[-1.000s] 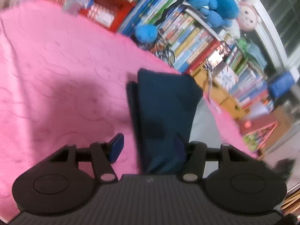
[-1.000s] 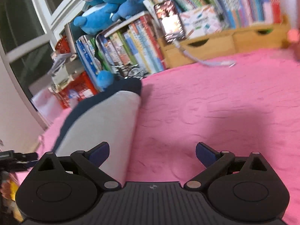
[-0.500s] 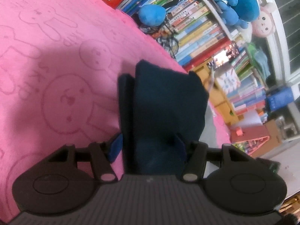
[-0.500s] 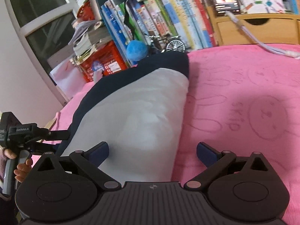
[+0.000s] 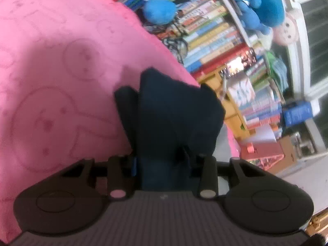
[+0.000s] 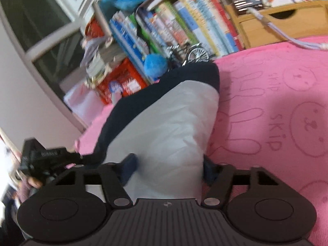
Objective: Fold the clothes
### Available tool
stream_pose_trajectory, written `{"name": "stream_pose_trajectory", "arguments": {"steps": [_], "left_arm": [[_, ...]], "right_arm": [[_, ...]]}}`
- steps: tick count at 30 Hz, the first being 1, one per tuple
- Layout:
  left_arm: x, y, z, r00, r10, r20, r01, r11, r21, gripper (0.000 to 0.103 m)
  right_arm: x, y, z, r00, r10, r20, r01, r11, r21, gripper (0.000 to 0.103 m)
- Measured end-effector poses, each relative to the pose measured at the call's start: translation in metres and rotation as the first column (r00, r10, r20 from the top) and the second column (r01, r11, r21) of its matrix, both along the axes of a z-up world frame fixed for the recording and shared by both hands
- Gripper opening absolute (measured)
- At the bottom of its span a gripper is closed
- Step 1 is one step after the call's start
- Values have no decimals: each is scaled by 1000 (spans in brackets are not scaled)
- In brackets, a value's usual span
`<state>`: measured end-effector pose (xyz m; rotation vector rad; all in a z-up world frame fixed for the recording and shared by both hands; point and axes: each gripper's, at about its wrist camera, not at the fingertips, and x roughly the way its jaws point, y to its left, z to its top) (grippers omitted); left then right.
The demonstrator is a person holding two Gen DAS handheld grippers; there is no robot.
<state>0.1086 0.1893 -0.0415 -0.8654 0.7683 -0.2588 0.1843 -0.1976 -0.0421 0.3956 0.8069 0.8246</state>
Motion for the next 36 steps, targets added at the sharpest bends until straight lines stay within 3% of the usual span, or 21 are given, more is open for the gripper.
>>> {"name": "stream_pose_trajectory", "arguments": {"steps": [3, 12, 15, 17, 22, 25, 29, 31, 33, 34, 36], "left_arm": [[17, -10, 10, 999, -40, 15, 39, 999, 36, 36], [87, -53, 34, 982, -179, 59, 172, 980, 105, 36], [104, -67, 30, 977, -206, 59, 192, 964, 186, 39], [102, -69, 22, 977, -207, 43, 190, 949, 252, 50], [71, -59, 18, 980, -191, 61, 158, 923, 352, 53], [42, -57, 28, 985, -153, 82, 97, 875, 473, 55], [3, -83, 56, 977, -97, 193, -64, 724, 687, 53], [-14, -101, 72, 955, -112, 275, -122, 695, 708, 56], [-28, -120, 79, 932, -161, 325, -122, 706, 698, 62], [-35, -132, 80, 921, -197, 337, -106, 704, 702, 63], [-41, -153, 72, 913, -264, 311, -55, 676, 735, 63]], "right_arm": [[4, -8, -1, 999, -23, -26, 24, 999, 35, 54], [19, -42, 9, 992, -128, -1, 128, 992, 9, 54], [32, -52, 11, 982, -187, 22, 188, 982, -9, 55], [35, -54, 6, 980, -196, 18, 197, 979, -45, 58], [23, -55, -3, 984, -174, 38, 177, 977, -122, 72], [-4, -55, -1, 987, -143, 78, 154, 975, -163, 73], [-48, -53, 4, 989, -79, 128, 105, 971, -217, 73], [-70, -50, 7, 988, -37, 148, 72, 969, -237, 74], [-91, -47, 11, 984, -18, 178, 64, 965, -255, 77], [-101, -45, 13, 981, -12, 193, 63, 962, -264, 77], [-118, -45, 16, 973, 4, 229, 63, 957, -284, 82]]}}
